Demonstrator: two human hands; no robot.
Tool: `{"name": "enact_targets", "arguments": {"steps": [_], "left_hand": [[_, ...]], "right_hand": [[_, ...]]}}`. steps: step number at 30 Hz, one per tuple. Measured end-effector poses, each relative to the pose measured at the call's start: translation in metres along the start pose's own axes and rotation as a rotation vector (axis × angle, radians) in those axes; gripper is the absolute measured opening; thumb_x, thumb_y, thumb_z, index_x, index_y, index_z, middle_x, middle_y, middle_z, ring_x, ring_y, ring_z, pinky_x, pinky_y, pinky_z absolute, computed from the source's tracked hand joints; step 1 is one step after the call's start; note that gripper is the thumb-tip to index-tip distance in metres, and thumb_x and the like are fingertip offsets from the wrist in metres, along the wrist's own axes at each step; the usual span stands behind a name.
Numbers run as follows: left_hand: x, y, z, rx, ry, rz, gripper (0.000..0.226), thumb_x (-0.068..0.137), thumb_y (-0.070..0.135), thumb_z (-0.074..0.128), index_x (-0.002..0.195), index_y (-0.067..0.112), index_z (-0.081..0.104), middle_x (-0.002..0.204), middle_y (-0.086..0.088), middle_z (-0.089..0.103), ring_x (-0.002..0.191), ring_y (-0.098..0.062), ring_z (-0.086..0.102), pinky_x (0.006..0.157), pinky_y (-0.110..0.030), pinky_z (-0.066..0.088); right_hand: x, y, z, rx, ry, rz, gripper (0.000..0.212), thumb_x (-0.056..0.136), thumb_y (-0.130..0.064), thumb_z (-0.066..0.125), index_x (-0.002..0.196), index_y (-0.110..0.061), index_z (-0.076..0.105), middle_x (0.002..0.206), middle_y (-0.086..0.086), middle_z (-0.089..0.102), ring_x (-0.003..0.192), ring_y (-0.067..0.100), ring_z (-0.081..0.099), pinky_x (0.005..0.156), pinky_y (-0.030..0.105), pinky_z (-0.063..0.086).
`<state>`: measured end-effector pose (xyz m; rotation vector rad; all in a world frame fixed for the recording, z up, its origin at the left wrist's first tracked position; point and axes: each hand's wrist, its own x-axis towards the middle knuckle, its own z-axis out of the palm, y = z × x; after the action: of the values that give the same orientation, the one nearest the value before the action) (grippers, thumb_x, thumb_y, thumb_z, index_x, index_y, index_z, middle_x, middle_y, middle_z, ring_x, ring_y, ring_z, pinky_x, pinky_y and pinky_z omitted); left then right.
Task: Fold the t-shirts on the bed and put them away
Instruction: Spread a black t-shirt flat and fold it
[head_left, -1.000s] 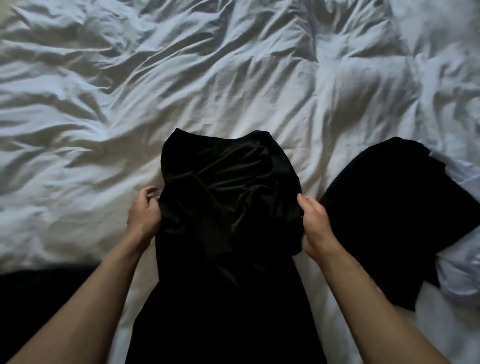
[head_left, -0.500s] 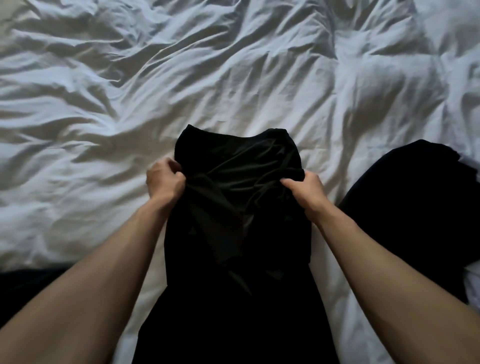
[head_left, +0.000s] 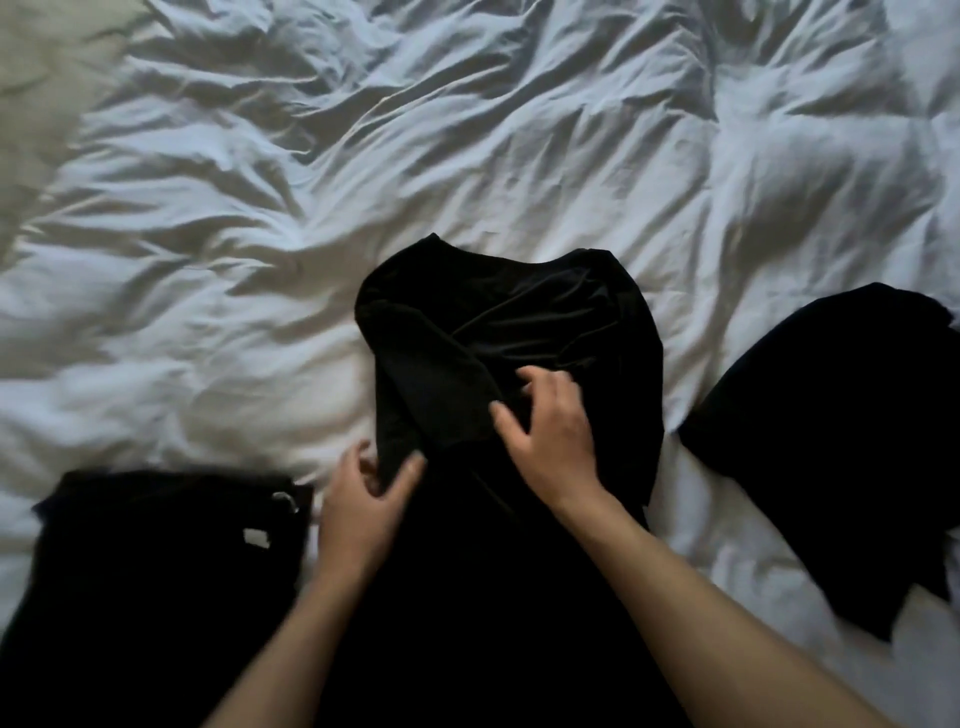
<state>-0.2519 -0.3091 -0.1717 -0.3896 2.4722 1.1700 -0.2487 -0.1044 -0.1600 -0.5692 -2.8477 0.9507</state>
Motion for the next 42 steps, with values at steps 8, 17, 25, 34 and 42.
{"name": "enact_targets", "arguments": {"steps": [8, 17, 25, 34, 42], "left_hand": [[-0.098, -0.09, 0.009, 0.089, 0.01, -0.198, 0.008, 0.093, 0.002, 0.05, 0.095, 0.003, 0.058, 0.083, -0.021, 0.064, 0.085, -0.042, 0.06, 0.072, -0.046, 0.043], [-0.12, -0.127, -0.026, -0.252, 0.125, -0.447, 0.033, 0.103, 0.024, 0.048, 0.095, 0.001, 0.071, 0.086, -0.013, 0.067, 0.094, -0.034, 0.063, 0.074, -0.038, 0.041], [-0.164, -0.145, -0.022, -0.349, -0.086, -0.39, 0.02, 0.08, 0.032, 0.08, 0.097, 0.023, 0.073, 0.087, 0.006, 0.077, 0.089, -0.011, 0.07, 0.078, -0.032, 0.053], [-0.17, -0.181, -0.054, -0.142, -0.419, -0.528, 0.044, 0.09, 0.052, 0.059, 0.083, 0.012, 0.077, 0.081, -0.007, 0.075, 0.088, -0.027, 0.069, 0.073, -0.034, 0.044], [-0.165, -0.131, -0.049, 0.327, -0.095, -0.264, 0.03, 0.097, 0.053, 0.047, 0.111, 0.027, 0.051, 0.102, -0.001, 0.064, 0.091, -0.023, 0.059, 0.069, -0.032, 0.043]], "right_hand": [[-0.035, -0.04, 0.038, 0.007, -0.332, 0.203, 0.064, 0.092, -0.048, 0.062, 0.141, -0.016, 0.035, 0.134, 0.007, 0.046, 0.115, 0.026, 0.057, 0.091, 0.037, 0.052], [-0.081, -0.033, 0.053, 0.428, -0.359, 0.33, 0.076, 0.086, -0.043, 0.07, 0.146, -0.021, 0.029, 0.121, -0.002, 0.052, 0.103, 0.01, 0.062, 0.091, 0.034, 0.054], [-0.093, -0.031, 0.059, 0.823, -0.45, 0.403, 0.086, 0.09, -0.03, 0.07, 0.156, -0.02, 0.014, 0.113, -0.001, 0.068, 0.103, 0.013, 0.069, 0.098, 0.04, 0.053], [-0.104, -0.044, 0.072, 0.734, -0.742, 0.246, 0.074, 0.09, -0.028, 0.07, 0.149, -0.037, 0.028, 0.12, -0.007, 0.069, 0.106, 0.005, 0.066, 0.089, 0.026, 0.051], [-0.096, -0.028, 0.057, 0.548, -0.596, 0.245, 0.031, 0.092, -0.028, 0.065, 0.121, -0.02, 0.062, 0.094, 0.003, 0.073, 0.076, 0.009, 0.07, 0.069, 0.019, 0.051]]}}
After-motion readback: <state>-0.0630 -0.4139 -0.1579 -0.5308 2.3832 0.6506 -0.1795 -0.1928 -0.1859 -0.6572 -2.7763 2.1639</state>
